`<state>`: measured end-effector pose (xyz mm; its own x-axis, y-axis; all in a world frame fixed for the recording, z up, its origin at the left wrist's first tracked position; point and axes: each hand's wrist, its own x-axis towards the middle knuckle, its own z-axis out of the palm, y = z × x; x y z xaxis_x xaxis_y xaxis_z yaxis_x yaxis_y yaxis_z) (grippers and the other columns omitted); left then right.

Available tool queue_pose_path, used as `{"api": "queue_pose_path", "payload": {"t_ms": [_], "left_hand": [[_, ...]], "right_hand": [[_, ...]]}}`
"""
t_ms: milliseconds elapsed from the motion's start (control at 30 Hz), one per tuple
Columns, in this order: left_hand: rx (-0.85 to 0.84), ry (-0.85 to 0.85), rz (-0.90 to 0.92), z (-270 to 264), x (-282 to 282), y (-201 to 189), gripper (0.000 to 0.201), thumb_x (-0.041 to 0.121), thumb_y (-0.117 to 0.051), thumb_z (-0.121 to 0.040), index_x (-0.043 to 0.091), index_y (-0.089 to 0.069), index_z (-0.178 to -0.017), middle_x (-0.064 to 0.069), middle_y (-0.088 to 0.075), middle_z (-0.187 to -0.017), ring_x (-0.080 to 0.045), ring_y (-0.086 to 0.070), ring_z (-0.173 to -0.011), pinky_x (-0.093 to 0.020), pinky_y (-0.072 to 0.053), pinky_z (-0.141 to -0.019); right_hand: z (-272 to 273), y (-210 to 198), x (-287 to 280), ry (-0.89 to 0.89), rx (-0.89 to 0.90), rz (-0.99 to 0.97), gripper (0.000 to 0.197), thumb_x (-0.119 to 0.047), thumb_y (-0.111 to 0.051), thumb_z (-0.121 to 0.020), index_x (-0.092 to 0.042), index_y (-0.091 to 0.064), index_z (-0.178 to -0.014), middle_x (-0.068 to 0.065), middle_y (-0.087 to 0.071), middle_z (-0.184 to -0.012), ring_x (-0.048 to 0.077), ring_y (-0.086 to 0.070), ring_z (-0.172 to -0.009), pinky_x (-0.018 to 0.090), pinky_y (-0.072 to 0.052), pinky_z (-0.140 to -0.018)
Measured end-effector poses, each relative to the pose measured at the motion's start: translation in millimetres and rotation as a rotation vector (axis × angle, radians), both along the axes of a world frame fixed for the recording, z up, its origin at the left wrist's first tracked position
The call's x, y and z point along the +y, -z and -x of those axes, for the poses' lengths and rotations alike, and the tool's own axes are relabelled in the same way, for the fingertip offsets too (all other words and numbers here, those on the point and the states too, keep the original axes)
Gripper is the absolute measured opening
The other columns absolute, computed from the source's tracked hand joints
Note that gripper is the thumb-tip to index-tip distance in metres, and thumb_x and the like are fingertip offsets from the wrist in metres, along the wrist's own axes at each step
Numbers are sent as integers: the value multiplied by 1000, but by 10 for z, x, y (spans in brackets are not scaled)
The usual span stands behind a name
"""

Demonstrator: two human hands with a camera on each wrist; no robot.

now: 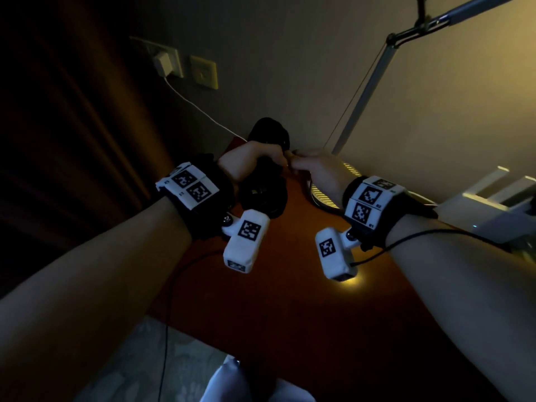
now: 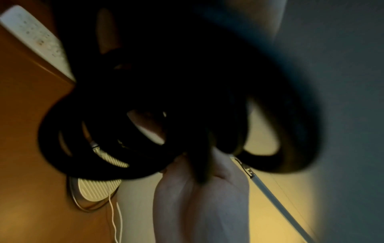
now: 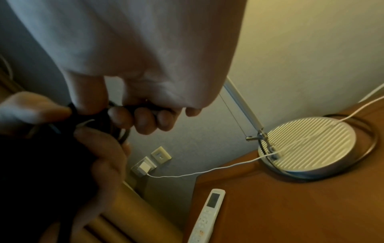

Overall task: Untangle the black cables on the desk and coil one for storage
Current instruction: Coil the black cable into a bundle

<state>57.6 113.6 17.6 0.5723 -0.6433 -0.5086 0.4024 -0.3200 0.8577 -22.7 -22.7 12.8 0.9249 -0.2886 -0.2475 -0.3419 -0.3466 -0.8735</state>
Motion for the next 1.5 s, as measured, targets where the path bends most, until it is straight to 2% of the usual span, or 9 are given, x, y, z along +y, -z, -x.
{"api": "queue_pose_path", "payload": {"t_ms": [133,333,467,567,700,900,1233,1400,1500], "left_hand": [[-32,-19,7,75,46,-103,24,18,-63,-76,2,-70,-92,-8,-70,-80,-16,-63,-69,-26,-47,-70],[-105,-93,-35,166,40,-231,33,21,-71,-66,3,-69,-94,-8,-69,-79,-16,-64,-65,-25,-48,-59],[-145,-115,-4,268,-29,-329,21,17,-70,-61,3,-67,-77,-4,-67,-62,-13,-61,-52,-16,-46,-47],[-168,-130,-33,311,-77,-376,8,13,-64,-75,6,-63,-71,0,-64,-53,-13,-60,-51,-16,-47,-47],[-202,-132,-11,402,-87,-434,11,12,-59,-81,13,-60,-70,-1,-60,-64,-13,-58,-55,-23,-49,-53],[-148,-46,93,589,-50,-506,18,8,-50,-90,13,-56,-73,6,-62,-49,-7,-60,-46,-17,-49,-45],[-191,54,37,713,-78,-656,36,26,-71,-54,6,-63,-84,-10,-64,-80,-19,-60,-69,-24,-49,-62],[58,-8,246,699,-38,-722,15,11,-57,-81,1,-65,-88,-10,-71,-76,-19,-69,-68,-24,-54,-66],[165,-86,316,604,-45,-698,43,6,-58,-59,-6,-59,-100,-19,-66,-107,-32,-65,-104,-37,-50,-90]], "right_hand": [[102,-126,-15,-67,-46,127,32,-8,-45,-98,3,-63,-75,8,-54,-74,0,-43,-58,10,-35,-62],[208,-237,-101,14,-59,160,37,-25,-49,-100,4,-67,-87,18,-65,-81,15,-58,-69,24,-41,-69],[267,-400,-117,43,-6,22,9,-16,-51,-98,-13,-60,-98,-1,-57,-88,9,-53,-78,20,-43,-71],[295,-497,-100,-116,2,301,17,-10,-57,-91,-16,-62,-106,-1,-56,-100,15,-51,-90,18,-39,-66],[366,-598,-10,-142,-59,353,14,-6,-60,-86,-18,-58,-92,-6,-53,-84,12,-48,-78,23,-36,-63],[577,-626,30,-39,-181,-32,29,-3,-44,-98,-9,-51,-70,-13,-49,-50,-5,-45,-45,11,-34,-49],[653,-587,-185,61,-248,7,18,-4,-58,-90,-1,-61,-73,10,-54,-68,17,-50,-61,27,-37,-58],[643,-673,-180,107,-230,108,24,-12,-54,-95,-5,-61,-74,9,-58,-73,8,-52,-60,14,-37,-55],[631,-687,-178,63,-140,194,26,-15,-50,-98,7,-64,-100,19,-63,-100,28,-59,-90,17,-40,-67]]}}
